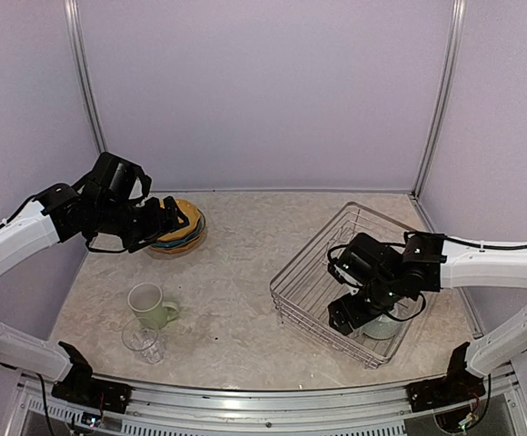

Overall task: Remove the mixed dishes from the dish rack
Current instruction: Grab the cup from the dish rack.

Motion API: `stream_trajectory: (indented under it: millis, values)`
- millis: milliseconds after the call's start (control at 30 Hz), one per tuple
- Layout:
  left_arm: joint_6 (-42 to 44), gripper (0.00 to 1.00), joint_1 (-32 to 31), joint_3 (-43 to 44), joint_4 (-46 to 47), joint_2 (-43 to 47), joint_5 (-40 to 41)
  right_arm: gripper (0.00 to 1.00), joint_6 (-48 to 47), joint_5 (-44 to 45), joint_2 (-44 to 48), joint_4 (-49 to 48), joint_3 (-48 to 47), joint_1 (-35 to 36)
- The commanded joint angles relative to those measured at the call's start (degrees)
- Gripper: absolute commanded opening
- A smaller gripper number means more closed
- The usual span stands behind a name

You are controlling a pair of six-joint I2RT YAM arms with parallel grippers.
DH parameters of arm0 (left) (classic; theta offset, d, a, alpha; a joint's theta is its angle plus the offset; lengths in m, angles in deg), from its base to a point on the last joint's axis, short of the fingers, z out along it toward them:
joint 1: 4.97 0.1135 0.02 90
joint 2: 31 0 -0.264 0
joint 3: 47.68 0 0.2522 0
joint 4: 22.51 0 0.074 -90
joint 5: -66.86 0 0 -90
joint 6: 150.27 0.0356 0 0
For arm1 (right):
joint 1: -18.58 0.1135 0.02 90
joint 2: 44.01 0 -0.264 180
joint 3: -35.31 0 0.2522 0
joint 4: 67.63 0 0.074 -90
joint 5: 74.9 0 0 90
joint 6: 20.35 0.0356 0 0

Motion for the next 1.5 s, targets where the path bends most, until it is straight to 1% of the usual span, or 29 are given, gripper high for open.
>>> stream_trajectory:
  millis: [0, 233, 400, 600, 767, 833, 933, 1033, 1167, 1200, 1233, 1300, 1367, 1467]
  values:
    - [-0.3, 0.93, 0.5, 0.1, 0.4, 0.1, -0.6, 0.82, 1.0, 2.3, -1.8, 2.2, -1.4, 1.5]
    - [-0.7, 0.92, 0.5, -0.3, 0.0, 0.1, -0.7, 0.75, 1.3, 3.1, -2.4, 1.6, -1.3, 2.1]
    - [-0.9, 0.92, 0.5, -0.3, -0.4, 0.5, -1.0, 0.68, 1.3, 3.5, -2.7, 1.7, -1.8, 2.4]
    - [-0.9, 0.92, 0.5, -0.8, -0.5, 1.5, -1.2, 0.56, 1.4, 6.6, -0.5, 1.5, -4.4, 2.6]
    - [-1.2, 0.93, 0.5, -0.6, -0.4, 1.7, -1.2, 0.40, 1.8, 11.7, 3.6, -1.7, -5.6, 2.6]
    - [-1.2, 0.93, 0.5, -0.6, -0.3, 1.8, -2.9, 0.34, 1.9, 14.5, 5.2, -3.9, -5.5, 2.6]
    - [-1.4, 0.93, 0.6, -0.6, 0.1, 1.8, -4.2, 0.25, 1.8, 18.8, 7.9, -9.6, -4.7, 2.5]
    - [-1.9, 0.93, 0.9, -0.6, 1.4, 1.9, -6.8, 0.16, 0.7, 19.7, 10.5, -19.6, -2.8, 1.7]
    - [-2.9, 0.94, 2.0, -1.2, 3.8, 1.9, -12.3, 0.06, -0.5, 15.3, 13.3, -35.5, 2.1, -1.6]
    - [-3.2, 0.94, 2.3, -1.6, 4.6, 2.0, -14.0, 0.02, 0.2, 13.7, 13.7, -38.2, 3.6, -2.9]
    - [-3.6, 0.94, 2.6, -2.0, 5.4, 2.0, -15.8, 0.00, 0.9, 12.1, 14.2, -40.5, 4.7, -4.1]
    - [-4.3, 0.96, 3.1, -3.0, 7.3, 2.3, -19.3, 0.00, 2.3, 9.5, 15.9, -45.0, 7.1, -6.0]
    - [-4.9, 0.98, 3.5, -4.6, 10.6, 2.7, -23.6, 0.00, 3.4, 7.3, 18.3, -51.7, 10.7, -6.8]
    - [-6.2, 0.99, 3.6, -7.3, 18.1, 2.3, -33.5, 0.00, 5.4, 2.8, 21.6, -65.6, 17.1, -7.1]
